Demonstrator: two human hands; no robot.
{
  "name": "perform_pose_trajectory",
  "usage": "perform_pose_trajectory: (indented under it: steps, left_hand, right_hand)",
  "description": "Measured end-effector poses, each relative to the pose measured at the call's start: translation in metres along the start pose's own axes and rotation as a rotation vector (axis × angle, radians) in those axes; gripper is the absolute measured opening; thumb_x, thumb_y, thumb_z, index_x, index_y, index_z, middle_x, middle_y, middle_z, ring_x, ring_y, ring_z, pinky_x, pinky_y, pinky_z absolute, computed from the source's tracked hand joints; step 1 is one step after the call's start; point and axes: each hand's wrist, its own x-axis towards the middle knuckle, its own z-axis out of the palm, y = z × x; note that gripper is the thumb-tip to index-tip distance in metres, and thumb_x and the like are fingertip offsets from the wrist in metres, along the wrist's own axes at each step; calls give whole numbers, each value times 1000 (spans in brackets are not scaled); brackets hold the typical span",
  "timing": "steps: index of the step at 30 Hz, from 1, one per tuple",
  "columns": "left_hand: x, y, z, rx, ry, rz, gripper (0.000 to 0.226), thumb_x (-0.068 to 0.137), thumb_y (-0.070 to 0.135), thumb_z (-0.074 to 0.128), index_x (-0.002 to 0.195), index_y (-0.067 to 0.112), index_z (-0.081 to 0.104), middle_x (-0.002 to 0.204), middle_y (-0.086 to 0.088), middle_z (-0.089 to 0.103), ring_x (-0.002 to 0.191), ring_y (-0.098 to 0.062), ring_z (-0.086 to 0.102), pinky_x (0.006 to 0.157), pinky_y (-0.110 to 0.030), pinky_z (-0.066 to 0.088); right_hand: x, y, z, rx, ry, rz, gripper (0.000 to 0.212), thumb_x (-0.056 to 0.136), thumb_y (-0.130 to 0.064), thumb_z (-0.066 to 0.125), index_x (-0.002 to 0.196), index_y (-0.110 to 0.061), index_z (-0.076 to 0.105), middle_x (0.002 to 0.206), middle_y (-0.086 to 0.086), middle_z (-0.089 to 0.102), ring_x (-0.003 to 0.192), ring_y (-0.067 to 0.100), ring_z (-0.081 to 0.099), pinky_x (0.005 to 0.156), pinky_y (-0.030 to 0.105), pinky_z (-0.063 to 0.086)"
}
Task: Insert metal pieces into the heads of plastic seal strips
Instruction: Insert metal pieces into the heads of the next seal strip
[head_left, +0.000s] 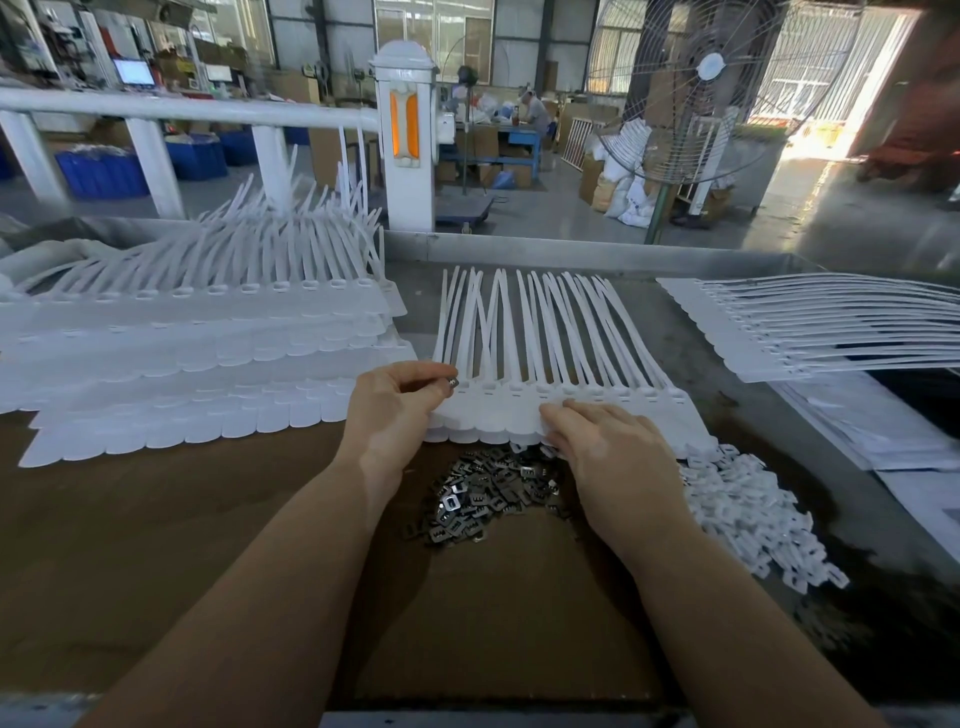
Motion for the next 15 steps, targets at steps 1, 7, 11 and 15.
perform_pose_trajectory:
  steps: [1, 7, 11, 15]
  left_hand:
    - [0, 0, 0, -1, -2, -4, 24, 87, 8, 63, 79, 29, 71, 90, 9, 69, 88, 0, 60, 66, -8, 40]
    - [1, -2, 0, -14, -7, -12, 23, 87, 7, 62, 80, 27, 72, 89, 8, 69, 84, 2, 61, 58, -1, 41]
    - [1, -2, 0, -42, -4, -27, 23, 86, 6, 63, 78, 26, 72, 89, 6, 69, 85, -3, 60, 53, -2, 41]
    - [2, -2, -1, -26, -5, -17, 25, 86, 7, 64, 76, 28, 72, 85, 11, 69, 78, 4, 60, 57, 0, 40]
  right_hand:
    - [0, 0, 0, -15, -5, -7, 21, 93, -14, 50, 110, -16, 63, 106, 3, 66, 102, 25, 58, 83, 34, 39]
    - [0, -1, 0, 28, 24, 3, 27, 89, -14, 60, 115, -11, 64, 115, 12, 65, 110, 29, 59, 89, 39, 44]
    - [2, 2, 2, 51, -46, -21, 37, 96, -23, 49, 131, -15, 51, 133, 8, 54, 128, 23, 45, 102, 37, 33]
    - [2, 1, 1, 70, -18, -18, 33, 93, -22, 54, 125, -13, 57, 128, 9, 58, 124, 24, 49, 99, 37, 36]
